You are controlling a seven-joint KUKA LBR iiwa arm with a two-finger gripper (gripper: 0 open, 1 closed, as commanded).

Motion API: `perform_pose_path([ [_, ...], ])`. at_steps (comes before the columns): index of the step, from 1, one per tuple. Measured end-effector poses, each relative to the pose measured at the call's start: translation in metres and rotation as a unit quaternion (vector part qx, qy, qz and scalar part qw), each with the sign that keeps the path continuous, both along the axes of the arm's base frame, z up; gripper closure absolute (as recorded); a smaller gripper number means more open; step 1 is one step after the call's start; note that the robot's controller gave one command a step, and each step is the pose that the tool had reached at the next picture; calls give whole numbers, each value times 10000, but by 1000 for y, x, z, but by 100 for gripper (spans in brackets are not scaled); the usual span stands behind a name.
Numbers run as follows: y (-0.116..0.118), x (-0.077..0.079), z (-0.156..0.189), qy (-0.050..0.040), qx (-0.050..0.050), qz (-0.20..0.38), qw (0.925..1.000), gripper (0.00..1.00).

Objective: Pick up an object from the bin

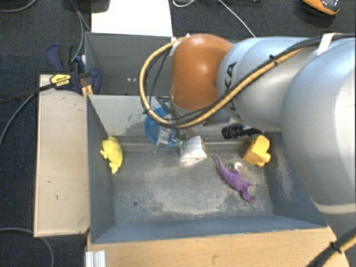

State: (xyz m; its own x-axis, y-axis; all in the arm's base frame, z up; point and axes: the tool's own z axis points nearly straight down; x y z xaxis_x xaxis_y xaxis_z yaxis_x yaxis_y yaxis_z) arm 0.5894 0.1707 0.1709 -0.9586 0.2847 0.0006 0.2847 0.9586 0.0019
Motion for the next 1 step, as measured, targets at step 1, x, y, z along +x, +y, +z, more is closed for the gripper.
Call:
perform_pose_path([
  [1, -11, -12, 69, 13, -4, 152, 9999, 100],
])
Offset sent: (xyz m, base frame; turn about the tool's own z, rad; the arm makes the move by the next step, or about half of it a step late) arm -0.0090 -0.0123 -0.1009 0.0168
